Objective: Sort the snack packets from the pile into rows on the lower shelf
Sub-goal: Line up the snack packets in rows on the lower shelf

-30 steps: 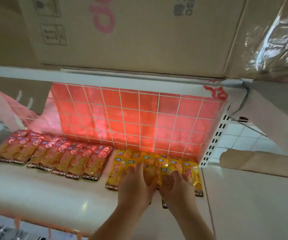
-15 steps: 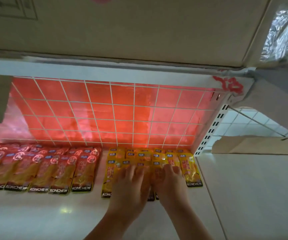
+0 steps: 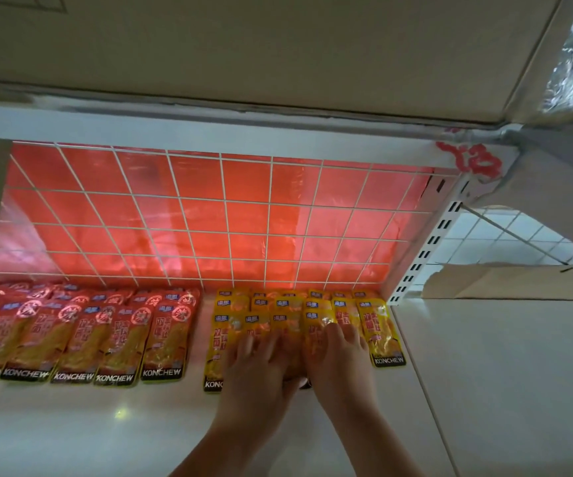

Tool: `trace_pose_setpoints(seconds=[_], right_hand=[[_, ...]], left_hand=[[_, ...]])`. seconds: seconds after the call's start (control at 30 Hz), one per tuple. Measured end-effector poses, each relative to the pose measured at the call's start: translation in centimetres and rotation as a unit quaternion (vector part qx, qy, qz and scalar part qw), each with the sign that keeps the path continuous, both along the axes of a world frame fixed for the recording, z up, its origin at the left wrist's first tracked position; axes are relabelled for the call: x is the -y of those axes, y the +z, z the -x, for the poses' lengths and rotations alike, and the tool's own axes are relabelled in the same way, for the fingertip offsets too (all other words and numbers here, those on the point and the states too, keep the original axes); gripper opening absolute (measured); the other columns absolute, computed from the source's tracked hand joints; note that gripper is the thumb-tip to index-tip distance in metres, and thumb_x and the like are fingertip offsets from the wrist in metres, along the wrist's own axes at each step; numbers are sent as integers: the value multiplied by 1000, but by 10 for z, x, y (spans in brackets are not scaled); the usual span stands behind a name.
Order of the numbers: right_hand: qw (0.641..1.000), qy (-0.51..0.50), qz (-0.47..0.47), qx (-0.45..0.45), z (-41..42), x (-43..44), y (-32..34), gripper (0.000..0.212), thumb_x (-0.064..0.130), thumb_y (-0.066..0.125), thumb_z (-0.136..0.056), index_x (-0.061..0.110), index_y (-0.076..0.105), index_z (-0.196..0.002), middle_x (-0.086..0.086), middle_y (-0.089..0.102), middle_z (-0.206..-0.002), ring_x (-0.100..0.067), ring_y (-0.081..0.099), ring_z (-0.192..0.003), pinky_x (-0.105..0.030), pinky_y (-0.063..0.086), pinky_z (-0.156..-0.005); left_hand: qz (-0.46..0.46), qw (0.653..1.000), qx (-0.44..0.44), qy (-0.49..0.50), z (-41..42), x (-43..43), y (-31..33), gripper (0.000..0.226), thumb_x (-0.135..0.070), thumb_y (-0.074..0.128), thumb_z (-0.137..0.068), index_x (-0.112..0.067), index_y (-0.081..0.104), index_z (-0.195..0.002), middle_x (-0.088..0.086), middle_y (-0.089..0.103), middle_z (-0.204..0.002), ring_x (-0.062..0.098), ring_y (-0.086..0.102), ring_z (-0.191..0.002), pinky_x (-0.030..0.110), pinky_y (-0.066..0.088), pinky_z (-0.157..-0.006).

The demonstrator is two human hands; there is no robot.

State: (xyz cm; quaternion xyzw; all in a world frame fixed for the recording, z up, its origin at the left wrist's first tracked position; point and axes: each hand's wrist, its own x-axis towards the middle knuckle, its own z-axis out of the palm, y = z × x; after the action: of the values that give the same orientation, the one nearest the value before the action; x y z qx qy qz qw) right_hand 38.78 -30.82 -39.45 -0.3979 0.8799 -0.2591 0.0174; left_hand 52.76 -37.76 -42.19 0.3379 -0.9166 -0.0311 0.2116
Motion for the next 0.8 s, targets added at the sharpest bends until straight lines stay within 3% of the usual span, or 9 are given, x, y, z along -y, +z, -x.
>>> trace_pose_setpoints(seconds=[0.2,0.37,0.8], right_hand=[[1000,0,5,0,1,-5,-4,34,47,71,-88,20,62,-107,-3,58,-112,-31,54,-102,-39,51,-78],[1000,2,2,16,2,-7,-5,37,50,68,-90,22,62,-113,-1,56,-116,-28,50,-106,-38,49,-83],[999,19,19,22,6,-12,-7,37,43,76,-84,23,63,-112,1,55,-115,-26,50,-107,-38,51,-82]], left_hand=[[19,1000,-5,0,0,-1,-2,49,-58,62,-86,-35,61,-129,-12,56,-129,29,52,-106,47,42,-85],[32,999,-4,3,1,-1,-1,38,-55,64,-84,-34,69,-115,-10,61,-125,30,54,-104,46,36,-85],[-4,1000,-11,2,-1,-1,-2,39,-56,59,-92,-35,63,-126,-11,57,-132,31,53,-113,47,39,-89]])
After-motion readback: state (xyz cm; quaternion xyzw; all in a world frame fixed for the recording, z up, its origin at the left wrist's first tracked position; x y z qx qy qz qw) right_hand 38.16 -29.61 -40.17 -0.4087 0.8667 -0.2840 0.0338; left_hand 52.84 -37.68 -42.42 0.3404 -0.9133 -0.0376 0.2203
